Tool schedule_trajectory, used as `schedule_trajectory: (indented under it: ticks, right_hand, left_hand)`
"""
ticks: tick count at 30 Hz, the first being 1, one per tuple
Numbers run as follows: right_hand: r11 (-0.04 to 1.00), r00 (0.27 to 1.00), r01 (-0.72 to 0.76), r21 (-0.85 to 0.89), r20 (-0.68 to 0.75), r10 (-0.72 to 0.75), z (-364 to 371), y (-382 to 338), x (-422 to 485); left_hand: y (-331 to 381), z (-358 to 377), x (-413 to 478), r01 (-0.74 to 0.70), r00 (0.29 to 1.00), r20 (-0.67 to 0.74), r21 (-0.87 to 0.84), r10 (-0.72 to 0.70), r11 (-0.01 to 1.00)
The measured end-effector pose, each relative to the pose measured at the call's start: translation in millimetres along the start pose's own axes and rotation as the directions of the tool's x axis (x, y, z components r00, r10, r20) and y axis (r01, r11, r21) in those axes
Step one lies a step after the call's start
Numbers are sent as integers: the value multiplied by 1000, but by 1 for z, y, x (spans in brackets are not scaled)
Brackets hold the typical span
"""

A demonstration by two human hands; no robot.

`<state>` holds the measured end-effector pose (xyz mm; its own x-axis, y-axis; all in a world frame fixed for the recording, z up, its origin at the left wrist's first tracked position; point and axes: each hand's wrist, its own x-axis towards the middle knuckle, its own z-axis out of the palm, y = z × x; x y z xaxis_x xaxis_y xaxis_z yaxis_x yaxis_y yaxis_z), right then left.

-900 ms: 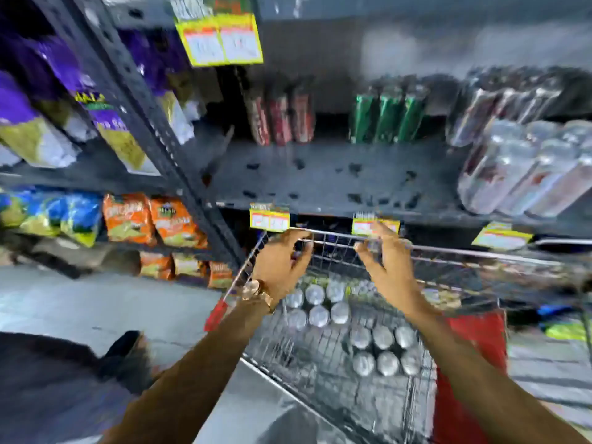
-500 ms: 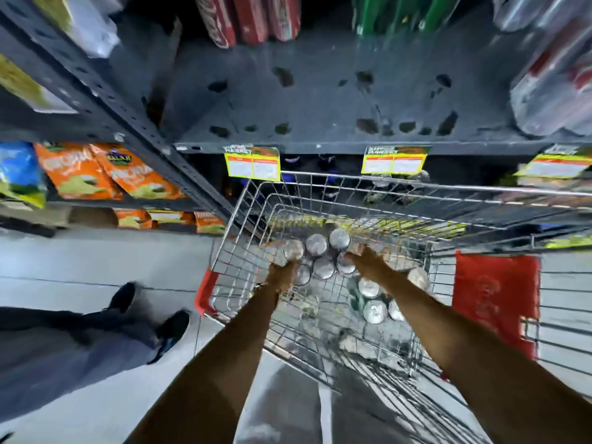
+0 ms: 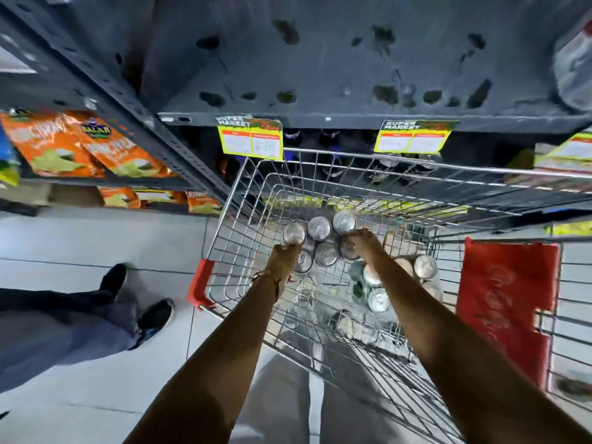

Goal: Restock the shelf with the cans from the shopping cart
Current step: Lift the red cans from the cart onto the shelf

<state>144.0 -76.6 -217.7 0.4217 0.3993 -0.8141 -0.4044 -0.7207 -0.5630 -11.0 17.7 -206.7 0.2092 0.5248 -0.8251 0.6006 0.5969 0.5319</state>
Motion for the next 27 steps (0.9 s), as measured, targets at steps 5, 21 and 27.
schedule_trajectory:
  ticks: [5, 21, 27]
  right_hand:
    - [997, 995, 72, 43, -72, -68, -3, -16, -48]
    - [723, 650, 650, -233, -324, -688, -4, -161, -200]
    - [620, 540, 665, -417, -305, -784, 7, -254, -183]
  left_hand:
    - [5, -23, -36, -154, 988, 31, 78, 152, 985]
    - [142, -102, -155, -613, 747, -352, -40, 563, 789]
    - [222, -131, -151, -732, 619, -420, -2, 663, 682]
